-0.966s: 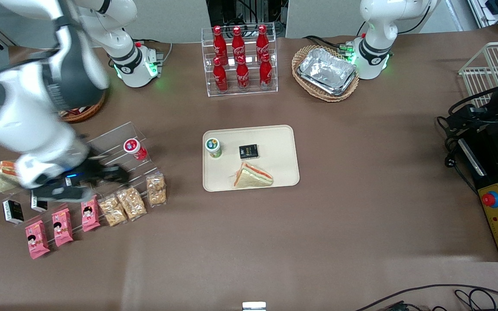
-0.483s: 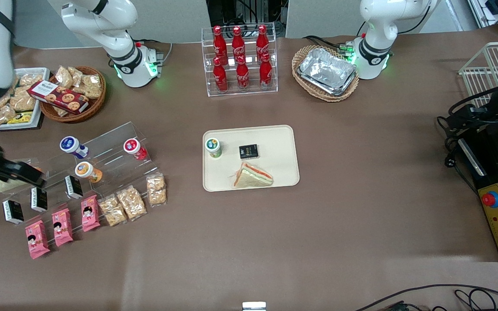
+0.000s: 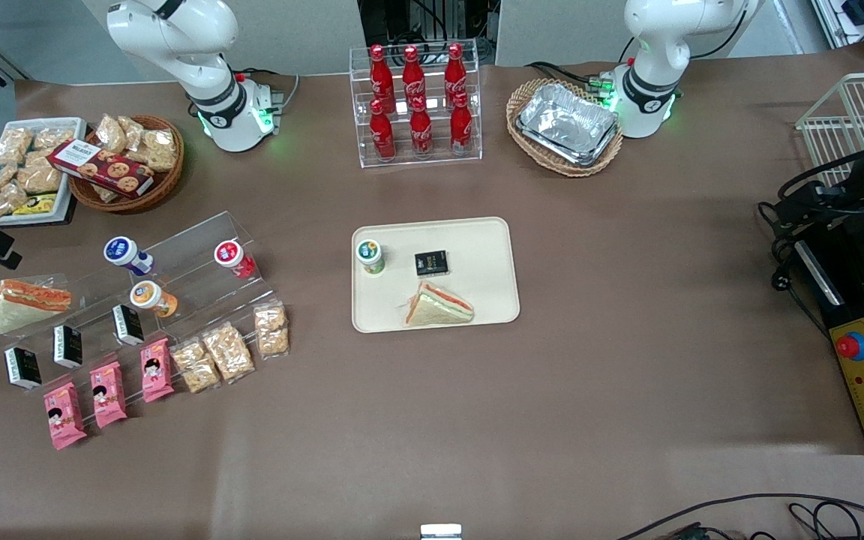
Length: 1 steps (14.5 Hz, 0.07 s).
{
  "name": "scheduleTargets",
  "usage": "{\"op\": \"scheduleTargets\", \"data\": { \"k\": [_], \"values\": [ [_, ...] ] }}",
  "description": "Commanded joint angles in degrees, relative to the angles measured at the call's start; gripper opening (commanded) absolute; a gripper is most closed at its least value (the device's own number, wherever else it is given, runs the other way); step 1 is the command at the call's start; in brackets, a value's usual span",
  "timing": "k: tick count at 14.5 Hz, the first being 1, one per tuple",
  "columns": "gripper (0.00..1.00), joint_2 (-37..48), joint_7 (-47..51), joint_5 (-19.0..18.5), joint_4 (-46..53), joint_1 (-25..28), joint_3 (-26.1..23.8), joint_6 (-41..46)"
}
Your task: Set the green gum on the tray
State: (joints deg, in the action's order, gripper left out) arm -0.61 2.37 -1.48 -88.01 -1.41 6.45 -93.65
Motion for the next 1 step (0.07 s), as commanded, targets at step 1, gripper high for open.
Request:
{"op": "scheduleTargets", "data": {
  "k": [1],
  "values": [
    [1.0,5.1,0.1,-0.9,-7.5,-1.6,-1.9,-1.1]
  ]
}}
